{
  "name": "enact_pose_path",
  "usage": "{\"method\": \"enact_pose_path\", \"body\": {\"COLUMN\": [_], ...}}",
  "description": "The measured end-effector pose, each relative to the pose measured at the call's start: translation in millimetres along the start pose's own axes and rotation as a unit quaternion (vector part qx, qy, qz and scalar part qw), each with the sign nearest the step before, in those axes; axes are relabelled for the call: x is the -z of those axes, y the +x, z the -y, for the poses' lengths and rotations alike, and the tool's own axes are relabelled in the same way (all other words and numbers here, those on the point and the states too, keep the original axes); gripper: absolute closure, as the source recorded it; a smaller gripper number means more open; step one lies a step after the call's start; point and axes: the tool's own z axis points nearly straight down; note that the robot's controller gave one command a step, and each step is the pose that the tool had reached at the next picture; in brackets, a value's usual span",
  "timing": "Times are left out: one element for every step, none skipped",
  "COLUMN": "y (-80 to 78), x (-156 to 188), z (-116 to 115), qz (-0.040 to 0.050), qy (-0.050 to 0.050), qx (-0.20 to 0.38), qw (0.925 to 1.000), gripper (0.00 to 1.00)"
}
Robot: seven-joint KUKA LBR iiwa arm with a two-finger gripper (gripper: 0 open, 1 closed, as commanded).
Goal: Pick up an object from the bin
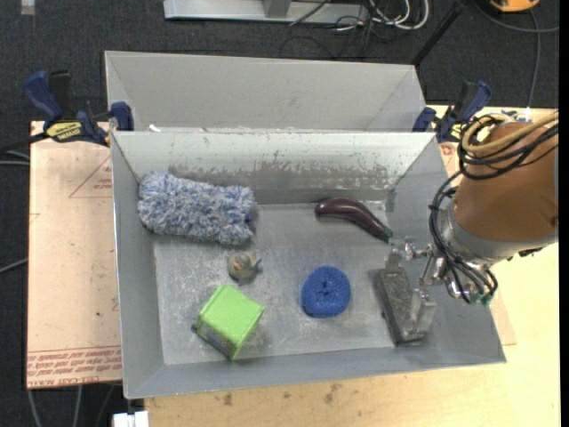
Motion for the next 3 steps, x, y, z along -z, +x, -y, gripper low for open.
{"method": "enact_pose_path", "body": {"y": [-1.8,-14.8,-37.3], "x": [4,-44,-79], "z": [0,-31,-33], "qz": [0.0043,0.0073,0.0051], "qy": [0.001,0.000,0.000], "qx": [0.001,-0.031,0.001], "qw": [1.0000,0.9995,1.0000], "gripper": [0.00,0.00,0.00]}}
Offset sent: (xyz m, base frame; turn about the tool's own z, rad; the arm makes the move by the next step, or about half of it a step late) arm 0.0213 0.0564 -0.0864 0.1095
